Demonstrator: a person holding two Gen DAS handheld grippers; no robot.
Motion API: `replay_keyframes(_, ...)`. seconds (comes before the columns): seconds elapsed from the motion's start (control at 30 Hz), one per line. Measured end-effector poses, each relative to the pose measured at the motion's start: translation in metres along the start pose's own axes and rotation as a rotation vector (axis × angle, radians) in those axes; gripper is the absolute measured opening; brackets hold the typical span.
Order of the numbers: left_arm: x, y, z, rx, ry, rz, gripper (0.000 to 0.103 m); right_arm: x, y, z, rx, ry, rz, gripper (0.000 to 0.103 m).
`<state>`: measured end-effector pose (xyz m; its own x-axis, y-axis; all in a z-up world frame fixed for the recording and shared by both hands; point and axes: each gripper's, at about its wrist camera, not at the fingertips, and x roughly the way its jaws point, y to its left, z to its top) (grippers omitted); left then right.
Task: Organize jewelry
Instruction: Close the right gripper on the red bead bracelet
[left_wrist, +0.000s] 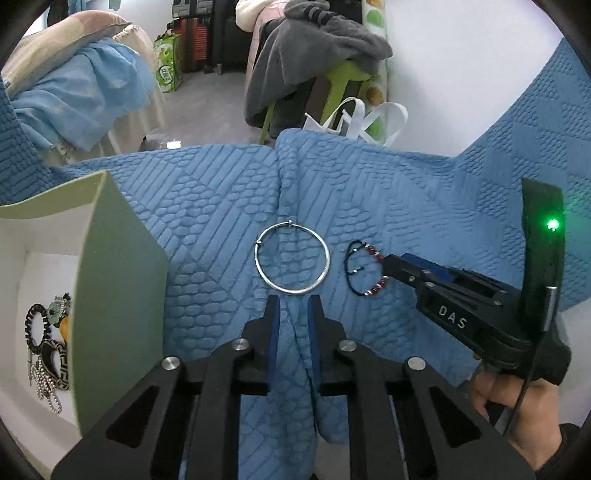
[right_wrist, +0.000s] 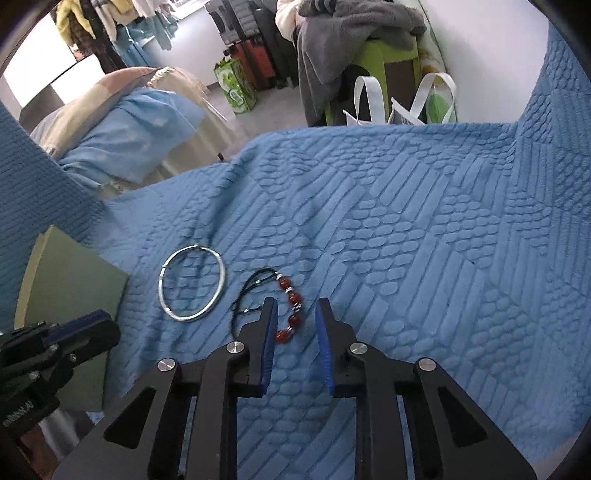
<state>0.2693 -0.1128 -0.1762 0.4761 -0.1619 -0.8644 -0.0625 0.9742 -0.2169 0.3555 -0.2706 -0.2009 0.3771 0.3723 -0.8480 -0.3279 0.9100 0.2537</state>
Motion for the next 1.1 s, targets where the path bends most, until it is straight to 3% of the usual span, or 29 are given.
replay_keyframes(0.43,0.020,0.011,0.005,-0.046,0.006,0.034,0.015,0.007,0.008,-0.004,-0.073,0.018,-0.031,0.018)
replay_keyframes(0.67,0.027,0.018,0.005,-0.075,0.019,0.035,0.015,0.011,0.027,-0.009,-0.201,0.004,-0.134,0.013)
replay_keyframes(0.77,0.029,0.018,0.005,-0.078,0.020,0.032,0.015,0.012,0.024,-0.009,-0.189,0.002,-0.131,0.008)
replay_keyframes(1.1,0.043,0.018,0.010,-0.097,0.046,0.037,0.015,0.009,0.018,-0.010,-0.162,0.006,-0.130,0.007)
